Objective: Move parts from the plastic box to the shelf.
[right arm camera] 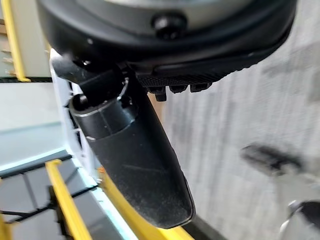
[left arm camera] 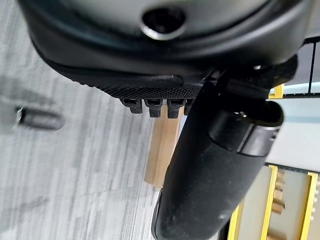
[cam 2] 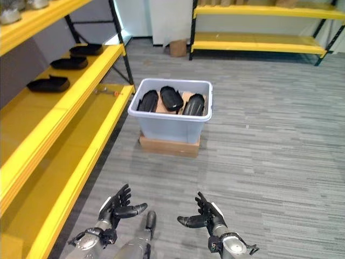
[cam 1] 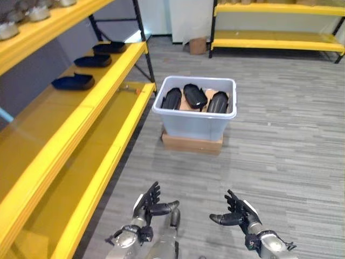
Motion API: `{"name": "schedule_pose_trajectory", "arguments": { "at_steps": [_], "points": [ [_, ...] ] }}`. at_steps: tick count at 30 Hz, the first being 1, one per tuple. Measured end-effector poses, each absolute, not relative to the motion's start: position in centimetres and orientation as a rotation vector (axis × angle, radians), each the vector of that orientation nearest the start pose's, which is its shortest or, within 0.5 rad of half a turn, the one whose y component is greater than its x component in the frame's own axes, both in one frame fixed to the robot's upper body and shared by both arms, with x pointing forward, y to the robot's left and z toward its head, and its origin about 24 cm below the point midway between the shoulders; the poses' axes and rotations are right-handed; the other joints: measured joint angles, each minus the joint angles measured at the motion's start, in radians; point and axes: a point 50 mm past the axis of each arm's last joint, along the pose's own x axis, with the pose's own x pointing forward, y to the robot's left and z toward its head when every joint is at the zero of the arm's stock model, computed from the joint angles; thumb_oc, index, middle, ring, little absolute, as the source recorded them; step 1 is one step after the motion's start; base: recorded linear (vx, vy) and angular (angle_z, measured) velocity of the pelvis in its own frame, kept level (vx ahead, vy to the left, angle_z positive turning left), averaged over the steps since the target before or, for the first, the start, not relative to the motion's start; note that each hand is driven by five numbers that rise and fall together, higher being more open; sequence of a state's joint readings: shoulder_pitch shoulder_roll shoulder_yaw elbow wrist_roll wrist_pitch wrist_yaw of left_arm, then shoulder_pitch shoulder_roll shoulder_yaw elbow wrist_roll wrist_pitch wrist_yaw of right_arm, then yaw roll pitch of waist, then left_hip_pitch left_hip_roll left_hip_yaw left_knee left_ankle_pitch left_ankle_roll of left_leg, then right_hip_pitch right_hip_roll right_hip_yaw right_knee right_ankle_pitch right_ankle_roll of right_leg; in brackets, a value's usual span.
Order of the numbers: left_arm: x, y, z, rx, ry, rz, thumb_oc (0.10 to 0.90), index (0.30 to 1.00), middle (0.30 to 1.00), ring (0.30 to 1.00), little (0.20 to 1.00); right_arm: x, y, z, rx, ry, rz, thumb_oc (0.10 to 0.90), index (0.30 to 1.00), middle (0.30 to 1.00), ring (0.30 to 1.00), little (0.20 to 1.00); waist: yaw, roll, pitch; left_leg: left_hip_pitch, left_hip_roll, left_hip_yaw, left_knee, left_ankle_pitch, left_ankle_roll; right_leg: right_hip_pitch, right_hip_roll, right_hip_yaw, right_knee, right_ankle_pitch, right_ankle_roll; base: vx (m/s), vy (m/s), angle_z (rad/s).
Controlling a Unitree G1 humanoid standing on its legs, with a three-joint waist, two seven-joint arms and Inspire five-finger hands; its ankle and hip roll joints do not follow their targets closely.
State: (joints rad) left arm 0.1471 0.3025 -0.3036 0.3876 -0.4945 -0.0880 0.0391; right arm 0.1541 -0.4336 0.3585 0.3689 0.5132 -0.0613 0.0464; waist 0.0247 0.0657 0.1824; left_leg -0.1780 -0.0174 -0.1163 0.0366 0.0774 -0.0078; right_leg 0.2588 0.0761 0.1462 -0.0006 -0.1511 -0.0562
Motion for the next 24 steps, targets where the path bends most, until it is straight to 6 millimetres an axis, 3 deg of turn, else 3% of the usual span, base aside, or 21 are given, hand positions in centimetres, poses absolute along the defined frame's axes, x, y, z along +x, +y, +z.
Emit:
{"name": "schedule_pose_trajectory", "arguments": {
  "at_steps": [1,2,3,5,9,11,13,14,15,16,17,19,20,21,22,24],
  "points": [
    [18.4,17.7,-7.0,-0.144,0.509,-0.033,0.900,1.000,1.000,1.000,1.000,17.4,-19.5,-7.1,0.053,0.572,0.157,0.900,1.000,1.000,1.000,1.000,-0.017,-0.004,-0.005,0.017,-0.006,0.011,-0.016,0.068,0.021,-0.008,-0.012,0.004,0.047,-0.032,0.024,0.28,0.105,-0.46],
    [18.6,17.9,-6.7,-0.144,0.492,-0.033,0.900,1.000,1.000,1.000,1.000,17.3,-19.2,-7.2,0.060,0.576,0.165,0.900,1.000,1.000,1.000,1.000,-0.019,-0.026,-0.007,0.037,-0.019,0.026,-0.033,0.096,0.032,-0.011,-0.030,0.007,0.077,-0.059,0.042,0.29,0.105,-0.21],
    [18.9,18.1,-6.3,-0.135,0.477,-0.036,0.900,1.000,1.000,1.000,1.000,17.3,-18.7,-7.3,0.075,0.578,0.174,0.900,1.000,1.000,1.000,1.000,-0.018,-0.060,-0.016,0.054,-0.044,0.047,-0.047,0.097,0.041,-0.017,-0.061,0.008,0.105,-0.087,0.063,0.28,0.110,-0.28],
    [19.6,18.3,-5.8,-0.119,0.453,-0.044,0.900,1.000,1.000,1.000,1.000,17.6,-17.9,-7.2,0.099,0.564,0.186,0.900,1.000,1.000,1.000,1.000,-0.018,-0.098,-0.035,0.070,-0.085,0.067,-0.052,0.077,0.076,-0.028,-0.113,0.004,0.151,-0.112,0.099,0.26,0.108,-0.20],
    [21.1,18.2,-4.8,-0.111,0.406,-0.058,0.900,1.000,1.000,1.000,1.000,18.1,-17.0,-7.0,0.120,0.547,0.205,0.900,1.000,1.000,1.000,1.000,0.009,-0.100,-0.037,0.150,-0.135,0.085,-0.053,0.021,0.126,-0.083,-0.153,0.006,0.397,-0.148,0.159,0.20,0.091,-0.10],
    [21.3,18.4,-4.6,-0.098,0.397,-0.060,0.900,1.000,1.000,1.000,1.000,18.2,-16.7,-6.9,0.127,0.540,0.220,0.900,1.000,1.000,1.000,1.000,0.013,-0.102,-0.037,0.172,-0.154,0.074,-0.052,0.000,0.143,-0.214,-0.144,0.009,0.698,-0.105,0.209,0.15,0.081,0.14],
    [21.3,18.5,-4.6,-0.089,0.403,-0.062,0.900,1.000,1.000,1.000,1.000,18.0,-16.8,-7.0,0.128,0.545,0.220,0.900,1.000,1.000,1.000,1.000,0.001,-0.098,-0.034,0.185,-0.166,0.048,-0.048,-0.016,0.163,-0.362,-0.126,0.007,0.936,-0.083,0.203,0.22,0.075,0.42],
    [21.2,18.4,-4.8,-0.085,0.411,-0.070,0.900,1.000,1.000,1.000,1.000,17.7,-16.9,-7.2,0.127,0.554,0.216,0.900,1.000,1.000,1.000,1.000,-0.003,-0.093,-0.029,0.198,-0.166,0.038,-0.042,-0.017,0.161,-0.389,-0.119,0.006,0.963,-0.084,0.200,0.18,0.052,0.44],
    [21.0,18.3,-4.9,-0.078,0.420,-0.082,0.900,1.000,1.000,1.000,1.000,17.4,-17.0,-7.4,0.126,0.567,0.213,0.900,1.000,1.000,1.000,1.000,-0.004,-0.085,-0.020,0.220,-0.166,0.024,-0.041,-0.040,0.181,-0.426,-0.117,-0.006,0.963,-0.092,0.184,0.17,0.035,0.29],
    [20.6,18.3,-5.2,-0.072,0.432,-0.082,0.900,1.000,1.000,1.000,1.000,17.2,-17.0,-7.5,0.122,0.573,0.213,0.900,1.000,1.000,1.000,1.000,-0.011,-0.071,-0.013,0.243,-0.157,0.024,-0.044,-0.031,0.167,-0.469,-0.122,-0.035,0.919,-0.108,0.157,0.25,-0.027,0.20],
    [20.3,18.6,-5.3,-0.070,0.441,-0.075,0.900,1.000,1.000,1.000,1.000,17.2,-17.0,-7.4,0.109,0.571,0.224,0.900,1.000,1.000,1.000,1.000,-0.023,-0.061,-0.004,0.256,-0.153,0.011,-0.038,-0.077,0.172,-0.547,-0.118,-0.054,0.823,-0.099,0.147,0.36,-0.064,0.02],
    [20.2,18.8,-5.5,-0.076,0.450,-0.057,0.900,1.000,1.000,1.000,1.000,17.7,-17.0,-7.1,0.106,0.554,0.231,0.900,1.000,1.000,1.000,1.000,-0.027,-0.045,0.012,0.248,-0.140,0.027,-0.016,-0.094,0.179,-0.604,-0.132,-0.106,0.632,-0.066,0.127,0.37,-0.140,-0.12],
    [20.1,18.9,-5.6,-0.079,0.457,-0.057,0.900,1.000,1.000,1.000,1.000,17.6,-16.9,-7.2,0.109,0.556,0.230,0.900,1.000,1.000,1.000,1.000,-0.030,-0.049,0.017,0.253,-0.141,0.026,-0.016,-0.109,0.160,-0.637,-0.142,-0.129,0.538,-0.036,0.130,0.27,-0.108,0.01],
    [20.0,19.0,-5.9,-0.085,0.470,-0.053,0.900,1.000,1.000,1.000,1.000,17.4,-16.9,-7.4,0.110,0.568,0.229,0.900,1.000,1.000,1.000,1.000,-0.038,-0.055,0.018,0.269,-0.142,0.021,-0.021,-0.121,0.154,-0.642,-0.162,-0.179,0.360,0.011,0.131,0.36,-0.152,0.12],
    [19.8,19.2,-6.2,-0.082,0.484,-0.045,0.900,1.000,1.000,1.000,1.000,17.3,-16.8,-7.5,0.114,0.575,0.233,0.900,1.000,1.000,1.000,1.000,-0.050,-0.065,0.018,0.274,-0.144,0.013,-0.020,-0.138,0.155,-0.631,-0.157,-0.167,0.199,0.070,0.159,0.30,-0.141,0.19],
    [19.4,19.2,-6.5,-0.083,0.499,-0.044,0.900,1.000,1.000,1.000,1.000,16.9,-16.8,-7.7,0.116,0.588,0.229,0.900,1.000,1.000,1.000,1.000,-0.058,-0.075,0.020,0.313,-0.144,-0.002,-0.015,-0.167,0.129,-0.616,-0.149,-0.140,0.083,0.140,0.165,0.32,-0.161,0.15]
  ]
}}
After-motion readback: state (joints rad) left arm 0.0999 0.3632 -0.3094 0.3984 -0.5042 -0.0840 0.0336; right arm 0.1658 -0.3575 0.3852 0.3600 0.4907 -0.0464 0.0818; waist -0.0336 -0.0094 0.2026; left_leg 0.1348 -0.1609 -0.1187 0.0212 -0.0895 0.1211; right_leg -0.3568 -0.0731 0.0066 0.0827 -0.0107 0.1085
